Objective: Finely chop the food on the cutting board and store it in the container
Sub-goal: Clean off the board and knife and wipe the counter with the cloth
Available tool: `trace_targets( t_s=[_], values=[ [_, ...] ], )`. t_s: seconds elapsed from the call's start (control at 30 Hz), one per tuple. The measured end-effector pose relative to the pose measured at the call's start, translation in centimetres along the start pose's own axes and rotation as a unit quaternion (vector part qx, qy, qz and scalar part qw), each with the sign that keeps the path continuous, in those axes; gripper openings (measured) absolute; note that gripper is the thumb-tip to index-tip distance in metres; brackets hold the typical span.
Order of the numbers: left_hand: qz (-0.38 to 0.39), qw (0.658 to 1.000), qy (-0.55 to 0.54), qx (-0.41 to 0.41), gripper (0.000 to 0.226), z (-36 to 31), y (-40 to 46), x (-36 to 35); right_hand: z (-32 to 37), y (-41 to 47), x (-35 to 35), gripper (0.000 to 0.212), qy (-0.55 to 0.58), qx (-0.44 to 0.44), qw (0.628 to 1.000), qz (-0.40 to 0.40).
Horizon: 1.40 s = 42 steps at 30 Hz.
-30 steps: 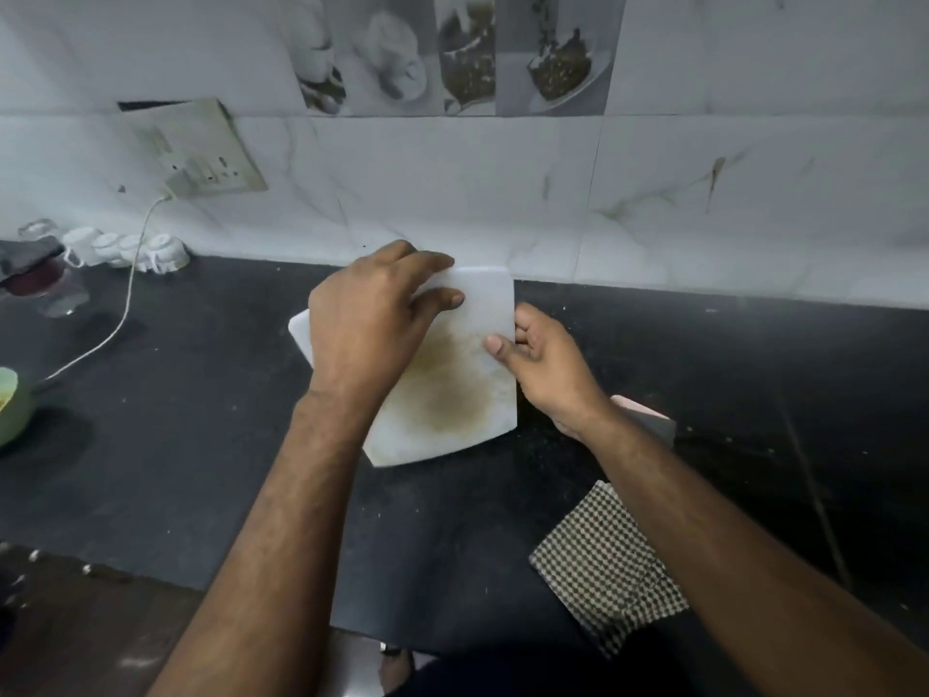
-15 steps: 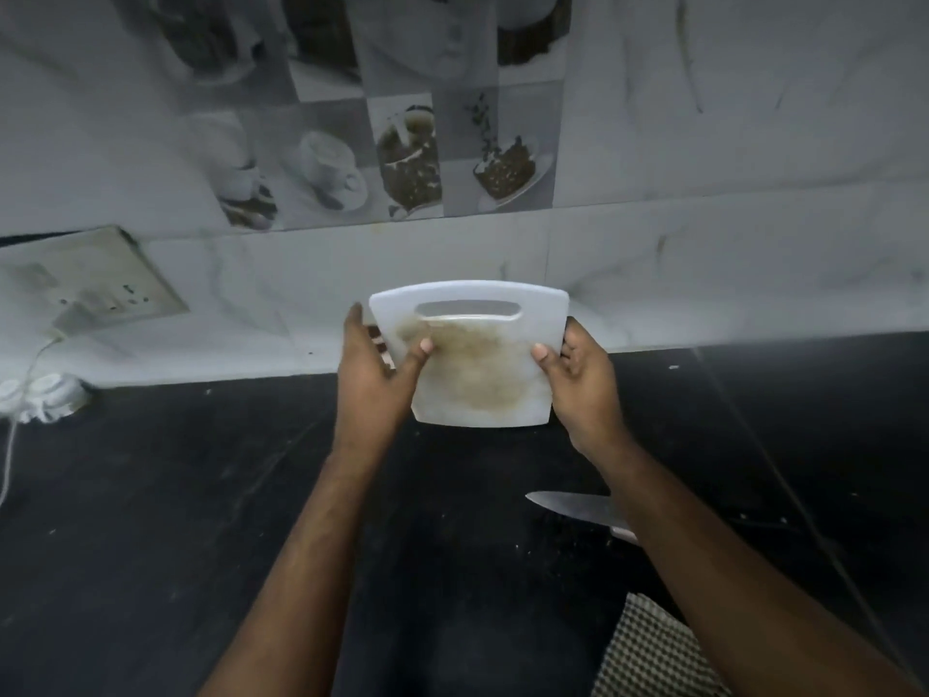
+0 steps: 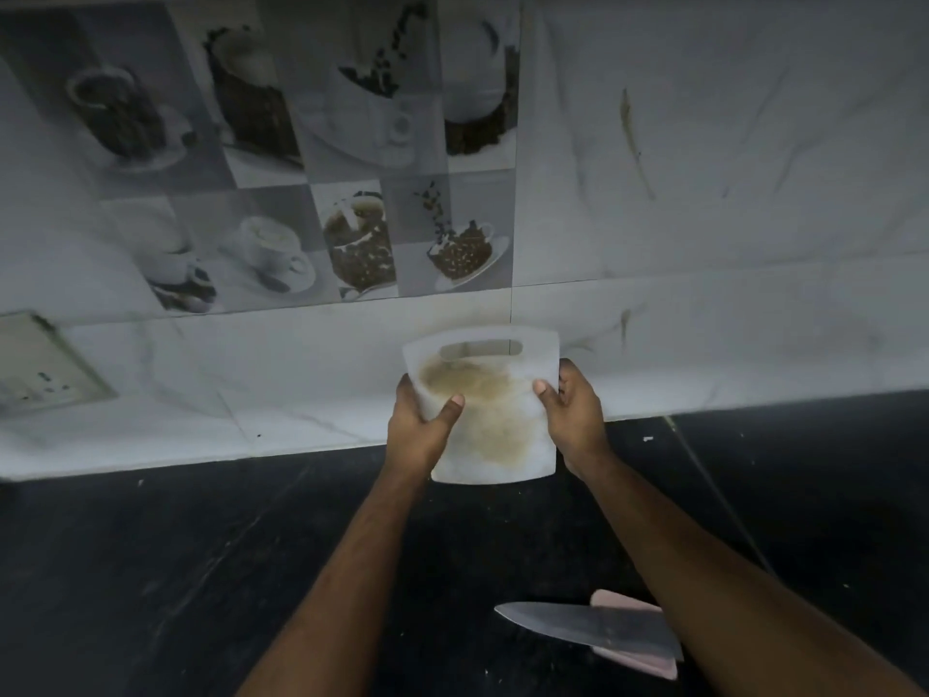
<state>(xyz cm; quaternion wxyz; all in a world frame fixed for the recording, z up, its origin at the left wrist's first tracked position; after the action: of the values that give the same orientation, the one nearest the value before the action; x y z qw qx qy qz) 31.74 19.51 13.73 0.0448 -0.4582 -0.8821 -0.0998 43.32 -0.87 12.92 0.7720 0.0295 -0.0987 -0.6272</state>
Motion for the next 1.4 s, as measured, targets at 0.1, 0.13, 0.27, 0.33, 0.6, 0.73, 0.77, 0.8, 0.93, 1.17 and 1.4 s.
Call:
trace_targets(
  t_s=[0.1,0.13,0.27,0.33,0.6,0.73,0.77,0.8,0.93,1.17,1.4],
  values=[
    [0.017,1.0,0.024,0.001,0.069,0.2,0.6,-0.7,-0.8,1.2,0.5,0.023,0.001,-0.009,1.0,0.0],
    [0.021,0.999,0.03,0.002,0.071,0.3,0.8,-0.9,-0.9,1.5,0.6,0.025,-0.003,-0.012,1.0,0.003],
    [0.043,0.998,0.036,0.032,0.076,1.6,1.3,-1.6,-1.1,2.9,0.9,0.032,-0.051,-0.022,0.998,0.013],
    [0.047,0.997,0.041,0.043,0.08,2.1,1.3,-1.9,-1.1,3.6,0.9,0.034,-0.062,-0.024,0.998,0.022],
    [0.008,0.997,-0.011,0.071,0.068,2.7,1.4,-1.6,-1.2,5.4,0.2,0.03,-0.059,-0.019,0.997,0.055],
    [0.012,0.998,-0.022,0.066,0.08,2.2,1.4,-1.7,-1.0,5.8,0.3,0.025,-0.065,-0.012,0.997,0.042],
    [0.014,0.998,-0.012,0.06,0.082,2.1,1.3,-1.8,-1.0,5.9,0.3,0.024,-0.076,-0.012,0.996,0.043],
    [0.016,0.998,0.001,0.052,0.084,2.1,1.2,-1.8,-1.1,6.1,0.4,0.024,-0.091,-0.012,0.995,0.044],
    [0.025,0.998,0.06,0.021,0.076,1.3,0.5,-2.3,-1.3,6.3,0.2,0.034,-0.178,-0.008,0.982,0.056],
    [-0.021,0.992,0.123,-0.011,0.081,0.8,-2.8,-2.0,-1.2,3.9,1.1,0.06,-0.304,0.034,0.95,0.055],
    [0.002,0.991,0.125,-0.052,0.079,-1.5,-7.6,-3.0,1.2,0.2,3.2,0.065,-0.328,0.023,0.944,0.028]
  ],
)
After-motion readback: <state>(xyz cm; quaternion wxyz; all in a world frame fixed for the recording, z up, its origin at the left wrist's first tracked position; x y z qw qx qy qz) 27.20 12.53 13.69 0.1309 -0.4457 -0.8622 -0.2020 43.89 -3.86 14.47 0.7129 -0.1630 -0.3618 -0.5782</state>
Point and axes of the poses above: each hand's wrist, its own y-axis towards the middle knuckle, its own x-axis out of the back of the hand, z = x × y, the point moved 7 cm from there along y, towards the middle knuckle, and after that the axes turned 4 degrees about -x, right-handed, at the moved point
